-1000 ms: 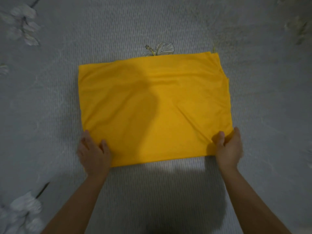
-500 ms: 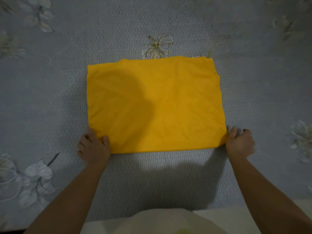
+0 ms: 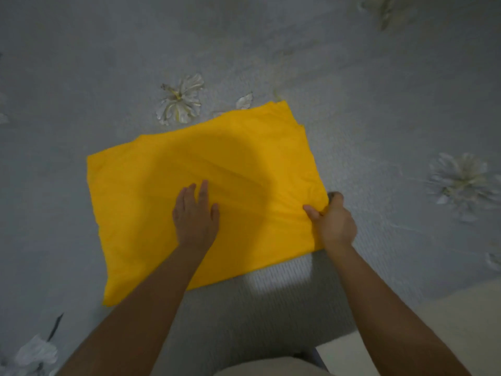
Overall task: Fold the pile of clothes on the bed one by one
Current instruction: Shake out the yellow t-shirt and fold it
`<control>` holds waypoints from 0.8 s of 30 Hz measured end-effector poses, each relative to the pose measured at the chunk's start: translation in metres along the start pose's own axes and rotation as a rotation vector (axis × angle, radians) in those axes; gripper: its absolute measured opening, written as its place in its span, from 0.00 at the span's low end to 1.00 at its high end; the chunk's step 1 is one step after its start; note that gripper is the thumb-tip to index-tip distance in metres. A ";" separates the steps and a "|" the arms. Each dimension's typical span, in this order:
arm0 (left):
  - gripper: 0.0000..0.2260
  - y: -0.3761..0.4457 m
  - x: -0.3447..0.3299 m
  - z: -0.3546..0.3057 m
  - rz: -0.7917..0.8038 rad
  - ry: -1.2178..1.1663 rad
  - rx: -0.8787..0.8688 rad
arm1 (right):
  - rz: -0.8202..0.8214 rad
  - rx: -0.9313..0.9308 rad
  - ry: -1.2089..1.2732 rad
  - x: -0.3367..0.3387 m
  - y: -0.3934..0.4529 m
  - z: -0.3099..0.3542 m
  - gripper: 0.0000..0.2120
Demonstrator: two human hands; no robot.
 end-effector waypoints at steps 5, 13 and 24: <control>0.19 0.043 -0.025 -0.128 0.091 -0.023 -0.469 | 0.019 0.045 -0.025 0.040 -0.003 -0.067 0.33; 0.22 0.063 -0.105 -0.316 0.186 0.237 -1.014 | -0.111 0.030 -0.034 0.108 0.062 -0.161 0.35; 0.23 0.088 -0.136 -0.385 0.125 0.374 -1.221 | -0.397 -0.117 0.094 0.104 0.069 -0.185 0.27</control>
Point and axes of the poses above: each hand's wrist, its own y-axis towards the middle knuckle, its own x-axis out of the back of the hand, z = x × y, the point moved 4 cm from there along y, towards the middle knuckle, and after that the axes turned 5 degrees about -z, right-handed, at the moved point
